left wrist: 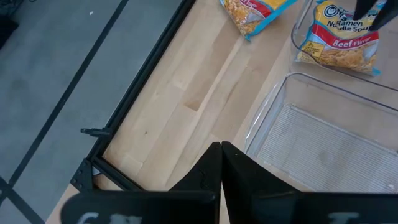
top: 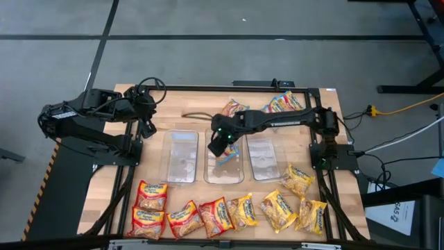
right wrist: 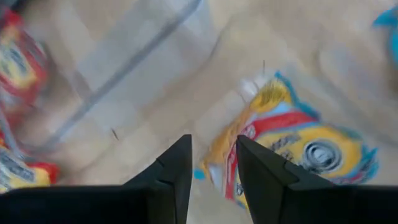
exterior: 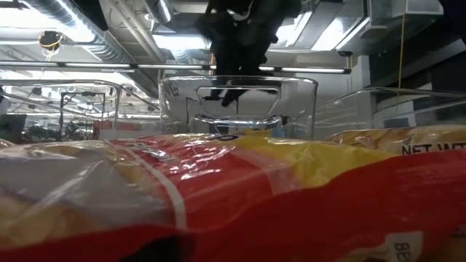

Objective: Sort Maruchan noodles
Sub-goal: Put the blue noodle pack into the middle transparent bin

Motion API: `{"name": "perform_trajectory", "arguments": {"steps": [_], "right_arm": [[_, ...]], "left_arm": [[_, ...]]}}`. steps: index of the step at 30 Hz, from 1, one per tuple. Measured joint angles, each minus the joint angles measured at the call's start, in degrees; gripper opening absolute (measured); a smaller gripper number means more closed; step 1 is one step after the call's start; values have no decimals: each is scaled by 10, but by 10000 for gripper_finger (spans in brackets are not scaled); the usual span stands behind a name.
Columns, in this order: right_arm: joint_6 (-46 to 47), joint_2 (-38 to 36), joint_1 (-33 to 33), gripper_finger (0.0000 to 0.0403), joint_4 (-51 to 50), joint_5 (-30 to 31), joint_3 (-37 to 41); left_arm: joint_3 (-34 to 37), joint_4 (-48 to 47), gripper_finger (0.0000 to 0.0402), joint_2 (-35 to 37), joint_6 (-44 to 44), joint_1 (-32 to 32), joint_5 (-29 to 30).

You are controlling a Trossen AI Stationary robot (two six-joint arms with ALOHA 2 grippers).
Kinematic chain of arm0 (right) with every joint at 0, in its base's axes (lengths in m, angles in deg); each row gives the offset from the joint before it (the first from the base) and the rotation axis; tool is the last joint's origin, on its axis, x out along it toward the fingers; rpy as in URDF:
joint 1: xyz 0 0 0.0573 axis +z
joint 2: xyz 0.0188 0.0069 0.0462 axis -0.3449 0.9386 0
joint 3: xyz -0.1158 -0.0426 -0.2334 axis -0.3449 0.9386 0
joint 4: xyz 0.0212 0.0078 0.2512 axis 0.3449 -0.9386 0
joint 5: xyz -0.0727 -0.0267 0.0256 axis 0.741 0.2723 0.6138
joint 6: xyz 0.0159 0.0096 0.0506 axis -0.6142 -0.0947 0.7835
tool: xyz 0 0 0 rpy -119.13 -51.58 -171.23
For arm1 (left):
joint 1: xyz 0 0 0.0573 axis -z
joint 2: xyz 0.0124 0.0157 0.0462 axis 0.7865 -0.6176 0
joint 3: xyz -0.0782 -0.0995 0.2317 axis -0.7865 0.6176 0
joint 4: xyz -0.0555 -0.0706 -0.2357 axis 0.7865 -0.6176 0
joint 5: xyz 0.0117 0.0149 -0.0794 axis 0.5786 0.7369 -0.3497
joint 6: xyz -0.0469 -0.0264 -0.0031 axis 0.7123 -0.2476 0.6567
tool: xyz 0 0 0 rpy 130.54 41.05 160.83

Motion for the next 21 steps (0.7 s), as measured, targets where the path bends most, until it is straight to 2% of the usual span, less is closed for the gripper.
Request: {"name": "perform_trajectory", "arguments": {"steps": [11, 21], "right_arm": [[10, 22, -1, 124, -113, 36, -26], [18, 42, 8, 124, -128, 42, -26]], "left_arm": [[0, 0, 0, 0, 1, 0, 0], [0, 1, 0, 0, 4, 0, 0]]}}
